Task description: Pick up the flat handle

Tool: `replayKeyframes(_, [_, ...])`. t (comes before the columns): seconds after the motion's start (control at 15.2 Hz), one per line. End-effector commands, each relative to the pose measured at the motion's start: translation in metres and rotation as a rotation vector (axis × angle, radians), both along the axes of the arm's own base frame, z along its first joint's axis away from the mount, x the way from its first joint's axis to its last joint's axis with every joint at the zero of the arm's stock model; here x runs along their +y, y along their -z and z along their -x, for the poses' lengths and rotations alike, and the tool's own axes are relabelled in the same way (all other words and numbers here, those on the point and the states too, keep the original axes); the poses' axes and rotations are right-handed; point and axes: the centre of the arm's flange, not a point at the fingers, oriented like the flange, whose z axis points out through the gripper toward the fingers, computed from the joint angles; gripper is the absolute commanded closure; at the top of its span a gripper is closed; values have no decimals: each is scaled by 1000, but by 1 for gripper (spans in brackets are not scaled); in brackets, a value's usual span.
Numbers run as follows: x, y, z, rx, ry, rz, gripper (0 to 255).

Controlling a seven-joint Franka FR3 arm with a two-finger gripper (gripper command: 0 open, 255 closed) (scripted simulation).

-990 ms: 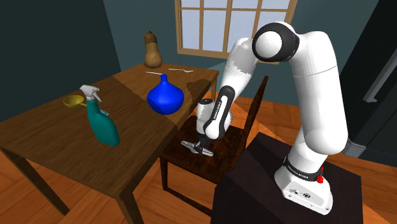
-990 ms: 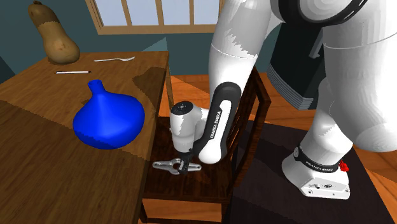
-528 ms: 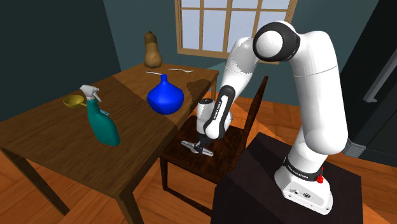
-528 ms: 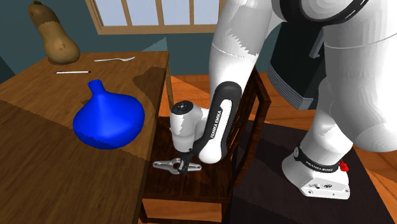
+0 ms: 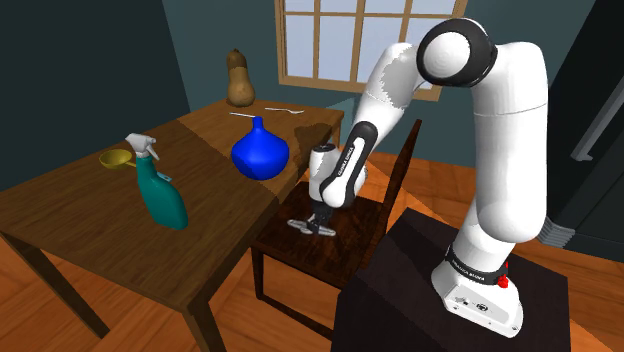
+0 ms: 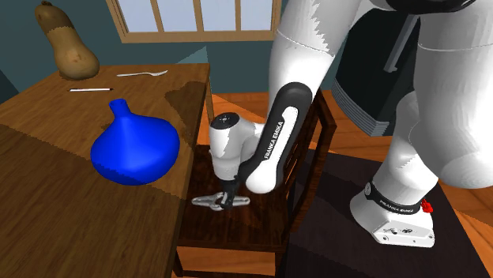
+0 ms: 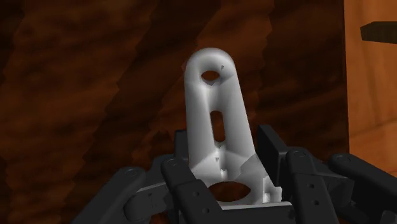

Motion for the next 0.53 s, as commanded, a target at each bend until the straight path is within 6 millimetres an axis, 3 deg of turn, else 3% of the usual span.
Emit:
replayKeyframes(0.0, [1,-11,0,0,0,0,255])
replayKeyframes(0.33, [1,-37,0,0,0,0,255])
replayKeyframes(0.46, [1,-38,0,0,0,0,255])
